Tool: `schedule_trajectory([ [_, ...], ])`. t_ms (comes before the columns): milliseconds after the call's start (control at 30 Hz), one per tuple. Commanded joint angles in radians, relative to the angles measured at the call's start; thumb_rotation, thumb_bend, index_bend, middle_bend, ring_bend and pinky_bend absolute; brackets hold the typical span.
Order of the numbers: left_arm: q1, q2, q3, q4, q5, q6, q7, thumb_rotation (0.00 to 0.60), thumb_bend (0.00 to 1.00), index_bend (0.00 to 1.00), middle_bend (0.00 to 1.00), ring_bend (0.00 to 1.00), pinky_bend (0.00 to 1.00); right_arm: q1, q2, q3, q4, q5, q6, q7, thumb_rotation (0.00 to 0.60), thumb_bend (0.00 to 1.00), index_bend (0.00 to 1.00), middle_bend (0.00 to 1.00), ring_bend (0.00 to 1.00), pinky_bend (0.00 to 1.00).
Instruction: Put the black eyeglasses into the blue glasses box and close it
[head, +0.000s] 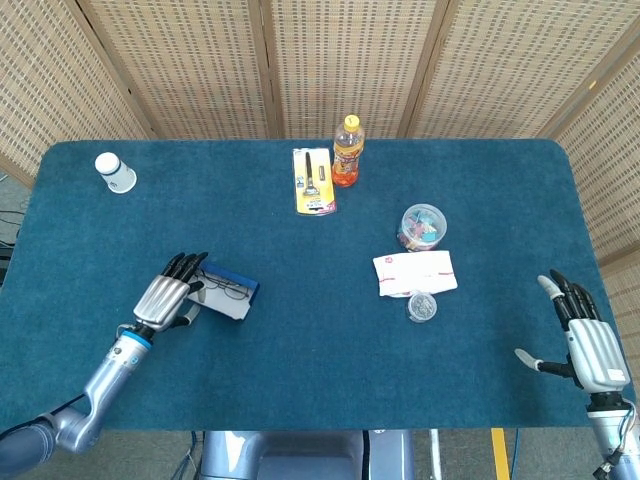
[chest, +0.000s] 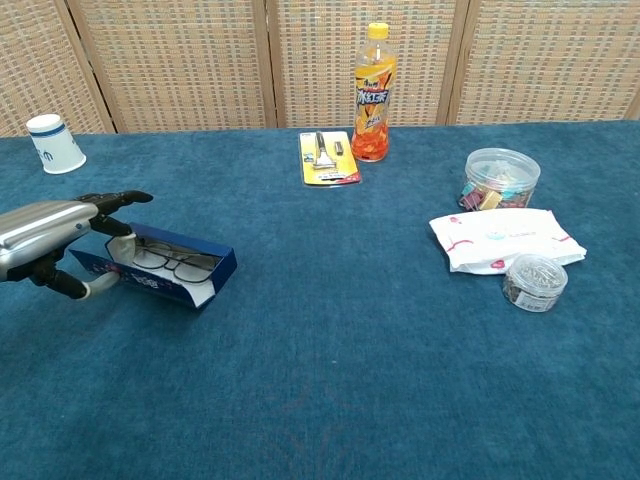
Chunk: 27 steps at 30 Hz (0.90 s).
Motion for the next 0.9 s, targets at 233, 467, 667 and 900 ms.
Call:
schedule_trajectory([
  [233,0.065,0.247,0.112,-0.213,0.074,0.049,-0.009,0.600,0.47,0.77,0.00,0.00,0.00,-0.001,-0.001,0.000,-0.002,-0.001,0.002,-0.005,0.600,0.00,0.00,0.00,0.00,0.00],
  [467,0.053,0.340,0.133,-0.301,0.070,-0.008,-0.013,0.600,0.48,0.77,0.00,0.00,0.00,0.000,-0.001,-0.001,-0.004,0.001,-0.001,-0.011,0.600,0.00,0.00,0.00,0.00,0.00],
  [667,0.023,0.331,0.107,-0.305,0.026,-0.083,-0.031,0.600,0.48,0.77,0.00,0.00,0.00,0.000,-0.001,0.000,-0.005,0.002,-0.001,-0.011,0.600,0.00,0.00,0.00,0.00,0.00],
  [900,-0.015,0.291,0.071,-0.270,-0.015,-0.155,-0.073,0.600,0.49,0.77,0.00,0.00,0.00,0.001,0.001,0.000,-0.006,0.004,-0.004,-0.007,0.600,0.00,0.00,0.00,0.00,0.00],
])
